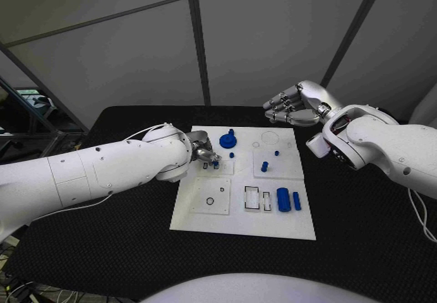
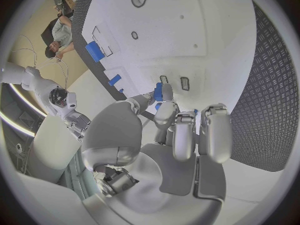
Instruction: Assemble the parts on the task board
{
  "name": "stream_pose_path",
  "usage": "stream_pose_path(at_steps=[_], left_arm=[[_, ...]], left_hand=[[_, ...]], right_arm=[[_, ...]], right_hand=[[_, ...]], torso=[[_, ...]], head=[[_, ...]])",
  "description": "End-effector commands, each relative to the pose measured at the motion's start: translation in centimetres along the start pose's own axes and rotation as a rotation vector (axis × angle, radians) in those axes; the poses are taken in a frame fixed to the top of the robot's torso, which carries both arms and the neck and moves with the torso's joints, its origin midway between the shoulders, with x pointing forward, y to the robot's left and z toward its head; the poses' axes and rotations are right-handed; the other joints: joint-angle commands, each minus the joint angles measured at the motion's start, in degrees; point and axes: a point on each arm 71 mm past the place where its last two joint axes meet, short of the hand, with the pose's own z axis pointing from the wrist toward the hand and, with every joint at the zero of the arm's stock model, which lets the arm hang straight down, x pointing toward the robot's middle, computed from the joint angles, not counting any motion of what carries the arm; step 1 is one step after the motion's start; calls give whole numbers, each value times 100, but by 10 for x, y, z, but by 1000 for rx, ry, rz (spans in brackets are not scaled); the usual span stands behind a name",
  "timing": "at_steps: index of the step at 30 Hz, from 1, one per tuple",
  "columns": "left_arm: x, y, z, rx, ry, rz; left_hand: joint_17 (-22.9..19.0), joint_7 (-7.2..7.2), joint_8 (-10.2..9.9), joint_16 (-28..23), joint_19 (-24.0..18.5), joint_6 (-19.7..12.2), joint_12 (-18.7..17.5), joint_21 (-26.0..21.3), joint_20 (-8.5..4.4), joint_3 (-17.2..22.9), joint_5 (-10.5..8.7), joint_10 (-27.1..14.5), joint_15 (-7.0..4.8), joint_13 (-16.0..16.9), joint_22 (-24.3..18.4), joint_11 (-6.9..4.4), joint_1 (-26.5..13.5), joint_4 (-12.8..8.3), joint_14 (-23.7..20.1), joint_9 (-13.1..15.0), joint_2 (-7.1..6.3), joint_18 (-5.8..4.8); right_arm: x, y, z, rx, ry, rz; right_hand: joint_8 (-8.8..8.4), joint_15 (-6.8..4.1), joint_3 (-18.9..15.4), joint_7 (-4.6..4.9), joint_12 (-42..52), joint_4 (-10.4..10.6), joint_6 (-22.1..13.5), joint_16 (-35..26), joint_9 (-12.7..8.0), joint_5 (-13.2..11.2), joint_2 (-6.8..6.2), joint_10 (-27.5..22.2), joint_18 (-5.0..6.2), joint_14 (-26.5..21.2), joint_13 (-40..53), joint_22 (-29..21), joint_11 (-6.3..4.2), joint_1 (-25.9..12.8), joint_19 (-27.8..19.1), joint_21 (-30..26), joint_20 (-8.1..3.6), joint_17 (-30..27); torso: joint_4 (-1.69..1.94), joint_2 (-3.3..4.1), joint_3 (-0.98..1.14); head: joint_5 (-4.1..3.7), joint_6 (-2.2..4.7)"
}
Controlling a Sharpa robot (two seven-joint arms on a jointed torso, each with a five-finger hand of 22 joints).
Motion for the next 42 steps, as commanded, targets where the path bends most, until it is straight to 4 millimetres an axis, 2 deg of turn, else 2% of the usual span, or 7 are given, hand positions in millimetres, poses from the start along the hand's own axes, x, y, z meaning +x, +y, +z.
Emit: stream_pose_path(at_steps=[1, 28, 31, 36, 42], left_arm=[[-4, -2, -2, 19, -63, -35], [3, 3, 10, -19, 2, 1], [4, 2, 10, -18, 11, 6], [4, 2, 10, -18, 19, 11], [5, 1, 11, -17, 22, 13]], left_hand=[[1507, 7, 23, 35, 99, -4, 24, 33, 1, 409, -20, 13, -24, 15, 634, -2, 130, -356, 588, 10, 204, -161], [1507, 11, 22, 35, 77, -26, -15, -2, 1, 445, -91, -8, -25, -34, 596, -1, 120, -364, 588, 13, 202, -150], [1507, 13, 22, 35, 78, -39, -12, -2, 1, 448, -101, -10, -25, -30, 599, 1, 124, -388, 588, 16, 170, -150], [1507, 3, 42, 35, 84, -41, 19, 4, 2, 425, -55, 9, -25, 9, 613, -4, 118, -473, 588, 31, 16, -153], [1507, -4, 55, 35, 85, -32, 23, 1, 1, 356, -55, 17, -27, 13, 615, -7, 61, -480, 588, 37, -92, -153]], right_arm=[[-1, 1, 0, -8, 2, -1], [1, 2, 1, -10, 5, 0], [1, 2, 1, -10, 6, 0], [1, 2, 1, -10, 6, 0], [1, 2, 1, -11, 7, 1]], right_hand=[[7, 9, 14, 15, 24, 22, 28, -24, 4, 33, -9, 9, 14, 47, -9, -9, 15, -21, 43, -34, 4, -7], [7, 9, 14, 15, 24, 22, 28, -24, 4, 33, -9, 9, 14, 47, -9, -9, 15, -21, 43, -34, 4, -7], [8, 9, 17, 14, 25, 31, 29, -26, 4, 38, -6, 9, 15, 49, -9, -15, 14, -39, 47, -44, 5, -9], [8, 9, 17, 14, 25, 31, 29, -26, 4, 38, -6, 9, 15, 49, -9, -15, 14, -39, 47, -44, 5, -9], [8, 9, 17, 14, 25, 31, 29, -26, 4, 38, -6, 9, 15, 49, -9, -15, 14, -39, 47, -44, 5, -9]], torso=[[-1, 0, -1], [-5, 2, 10], [-6, 0, 9], [-2, -3, 8], [-5, -1, 7]], head=[[0, -6], [5, -47], [4, -51], [2, -53], [-1, -53]])
